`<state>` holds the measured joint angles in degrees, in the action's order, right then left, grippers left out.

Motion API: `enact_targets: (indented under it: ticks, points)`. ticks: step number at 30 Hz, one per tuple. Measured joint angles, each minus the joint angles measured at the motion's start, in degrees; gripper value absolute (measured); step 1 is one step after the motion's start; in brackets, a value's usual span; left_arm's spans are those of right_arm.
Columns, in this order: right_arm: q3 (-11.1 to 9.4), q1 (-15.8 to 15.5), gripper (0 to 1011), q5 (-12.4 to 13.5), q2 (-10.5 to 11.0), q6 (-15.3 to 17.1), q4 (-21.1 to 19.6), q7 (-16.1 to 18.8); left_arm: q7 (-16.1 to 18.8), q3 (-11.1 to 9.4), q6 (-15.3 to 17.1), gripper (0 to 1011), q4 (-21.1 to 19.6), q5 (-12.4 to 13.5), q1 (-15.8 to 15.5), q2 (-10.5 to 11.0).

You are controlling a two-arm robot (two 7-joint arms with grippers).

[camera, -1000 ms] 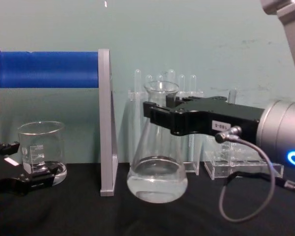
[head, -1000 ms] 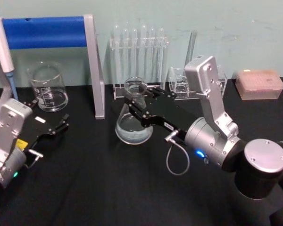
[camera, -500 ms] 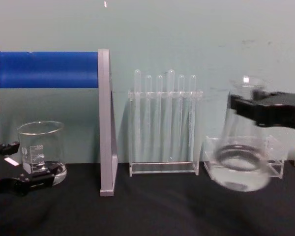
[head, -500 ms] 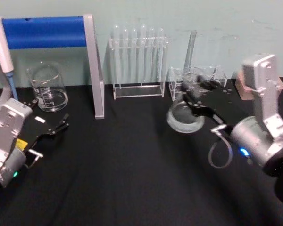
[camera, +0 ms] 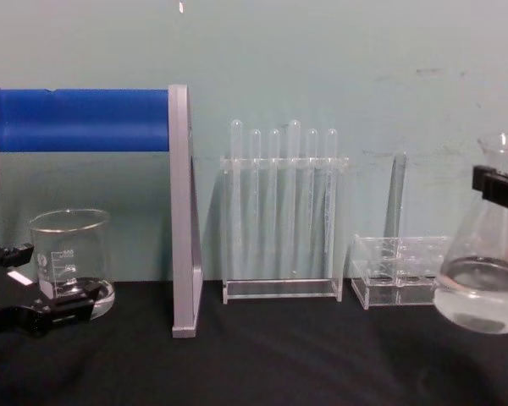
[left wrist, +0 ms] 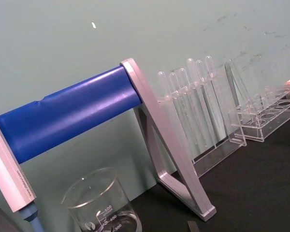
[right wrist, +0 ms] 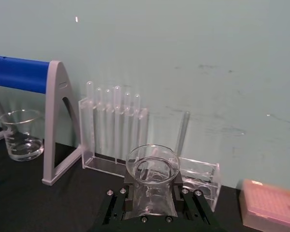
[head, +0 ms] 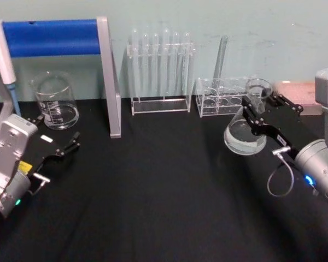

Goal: Grasp the erlenmeyer flask with one hand, shake it three times, then place it back.

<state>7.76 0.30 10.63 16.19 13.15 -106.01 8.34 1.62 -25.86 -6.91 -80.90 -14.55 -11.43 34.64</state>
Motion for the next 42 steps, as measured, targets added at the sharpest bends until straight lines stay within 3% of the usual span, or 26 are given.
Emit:
enact_targets:
  ticks: [8, 12, 18, 35, 42]
  points:
    - [3.09, 2.65, 453, 0.26, -0.08, -0.14, 2.2, 4.72, 0.0, 0.0, 0.0, 1001, 0.0, 0.0, 0.0, 0.0]
    - [6.61, 4.85, 453, 1.12, 0.25, -0.78, 3.8, 8.24, 0.0, 0.0, 0.0, 1001, 0.0, 0.0, 0.0, 0.0]
    - [10.0, 7.15, 453, 2.39, 0.84, -1.56, 5.31, 11.75, 0.0, 0.0, 0.0, 1001, 0.0, 0.0, 0.0, 0.0]
    - [11.98, 8.6, 453, 5.59, 3.23, -1.87, 6.3, 13.58, 0.0, 0.0, 0.0, 1001, 0.0, 0.0, 0.0, 0.0]
    - [12.93, 9.21, 453, 6.81, 5.17, -2.55, 6.95, 15.21, 0.0, 0.0, 0.0, 1001, 0.0, 0.0, 0.0, 0.0]
